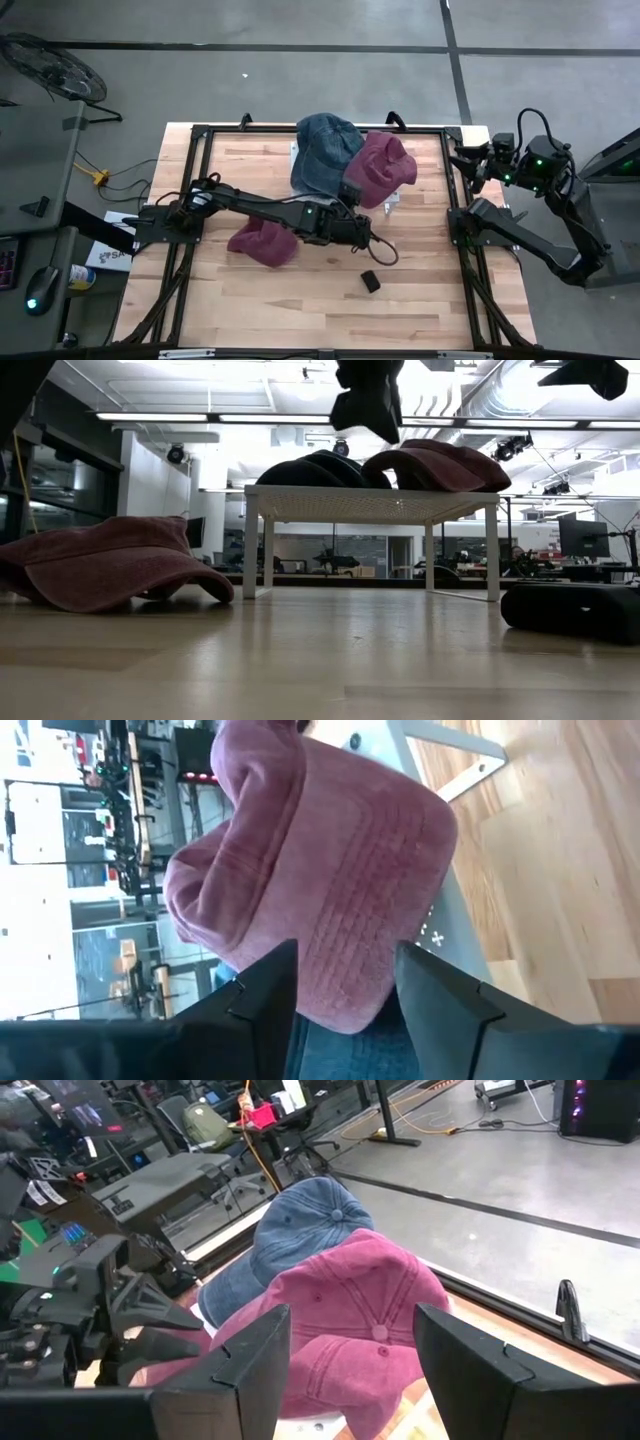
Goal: Pick & Place hat
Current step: Stack the red cap on top of the other red cap on the shelf
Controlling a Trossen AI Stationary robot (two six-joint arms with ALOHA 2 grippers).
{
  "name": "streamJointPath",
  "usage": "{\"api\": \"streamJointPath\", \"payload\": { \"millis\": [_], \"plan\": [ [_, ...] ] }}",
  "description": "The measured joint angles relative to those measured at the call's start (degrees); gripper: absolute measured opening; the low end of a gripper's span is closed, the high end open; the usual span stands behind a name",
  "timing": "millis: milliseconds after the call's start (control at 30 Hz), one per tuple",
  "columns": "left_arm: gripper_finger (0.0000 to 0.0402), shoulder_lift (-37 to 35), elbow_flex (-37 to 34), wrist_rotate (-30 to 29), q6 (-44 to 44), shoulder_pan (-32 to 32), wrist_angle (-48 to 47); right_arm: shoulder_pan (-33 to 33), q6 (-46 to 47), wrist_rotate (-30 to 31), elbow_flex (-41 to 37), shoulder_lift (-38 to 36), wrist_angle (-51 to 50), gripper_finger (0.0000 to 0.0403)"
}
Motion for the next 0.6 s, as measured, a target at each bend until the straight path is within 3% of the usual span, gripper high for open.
{"api": "streamJointPath", "payload": {
  "millis": [400,600],
  "plan": [
    [0.0166,0.0,6.1,-3.2,-2.4,-0.6,-13.1,0.0,0.0,-0.6,0.0,0.0,-1.2,0.0204],
    [0.0166,0.0,13.8,-4.8,-16.4,-2.5,-29.8,0.0,0.1,-1.8,0.0,0.0,-1.4,0.0204]
  ]
}}
